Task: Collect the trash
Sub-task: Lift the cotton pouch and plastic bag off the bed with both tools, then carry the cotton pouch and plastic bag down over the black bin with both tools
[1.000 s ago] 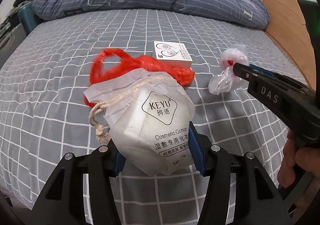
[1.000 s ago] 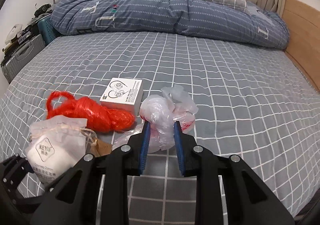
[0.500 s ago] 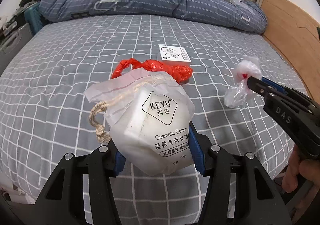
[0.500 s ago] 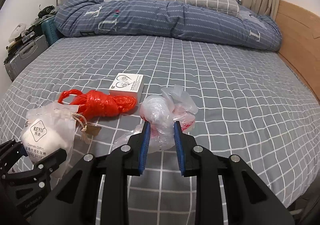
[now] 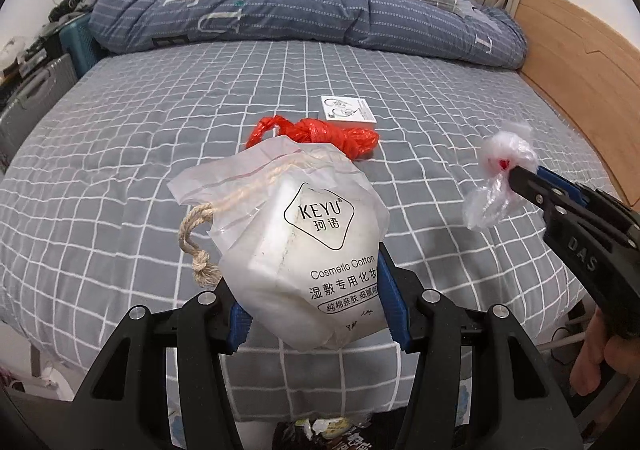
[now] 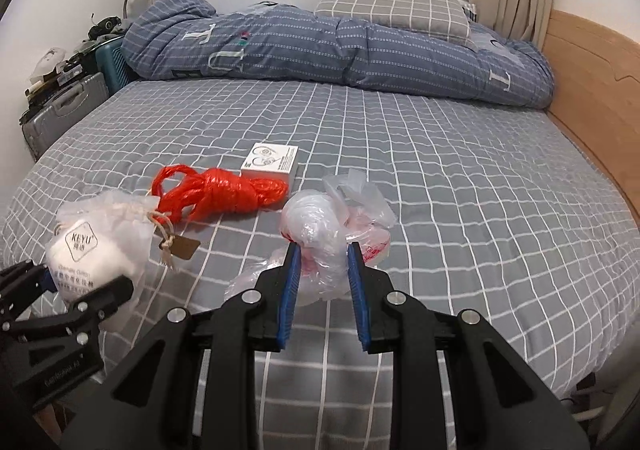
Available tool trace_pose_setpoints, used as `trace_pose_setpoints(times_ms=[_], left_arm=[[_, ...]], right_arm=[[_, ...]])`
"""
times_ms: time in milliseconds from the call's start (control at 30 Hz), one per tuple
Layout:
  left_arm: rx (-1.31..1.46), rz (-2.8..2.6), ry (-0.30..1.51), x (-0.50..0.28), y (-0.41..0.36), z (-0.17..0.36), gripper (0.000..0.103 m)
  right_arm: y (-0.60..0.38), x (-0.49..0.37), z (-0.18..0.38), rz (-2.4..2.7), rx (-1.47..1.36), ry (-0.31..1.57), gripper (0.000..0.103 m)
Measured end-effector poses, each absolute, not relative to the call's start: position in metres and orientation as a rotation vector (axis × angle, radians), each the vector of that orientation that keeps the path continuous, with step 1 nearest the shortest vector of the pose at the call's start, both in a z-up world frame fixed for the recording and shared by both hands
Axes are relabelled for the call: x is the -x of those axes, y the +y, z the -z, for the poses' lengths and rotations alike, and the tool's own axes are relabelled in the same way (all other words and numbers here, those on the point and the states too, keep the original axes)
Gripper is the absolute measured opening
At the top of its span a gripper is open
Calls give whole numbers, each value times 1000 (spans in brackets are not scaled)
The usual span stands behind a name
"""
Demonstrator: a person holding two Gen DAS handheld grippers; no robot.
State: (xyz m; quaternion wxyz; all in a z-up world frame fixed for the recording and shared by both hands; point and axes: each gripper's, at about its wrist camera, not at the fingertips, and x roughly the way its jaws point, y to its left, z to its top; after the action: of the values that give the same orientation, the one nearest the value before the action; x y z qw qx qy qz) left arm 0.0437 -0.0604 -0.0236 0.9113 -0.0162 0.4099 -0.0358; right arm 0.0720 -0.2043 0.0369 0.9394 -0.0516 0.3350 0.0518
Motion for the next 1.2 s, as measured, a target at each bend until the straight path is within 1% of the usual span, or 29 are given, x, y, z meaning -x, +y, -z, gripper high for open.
trace_pose_setpoints(times_ms=[667, 1200], left_arm=[[39, 77, 855, 35, -54, 29, 52], [26, 84, 915, 84, -60, 56, 52]], right_arm=[[-205, 29, -22, -100, 90, 726, 24], [-196, 80, 0, -106, 92, 785, 24]])
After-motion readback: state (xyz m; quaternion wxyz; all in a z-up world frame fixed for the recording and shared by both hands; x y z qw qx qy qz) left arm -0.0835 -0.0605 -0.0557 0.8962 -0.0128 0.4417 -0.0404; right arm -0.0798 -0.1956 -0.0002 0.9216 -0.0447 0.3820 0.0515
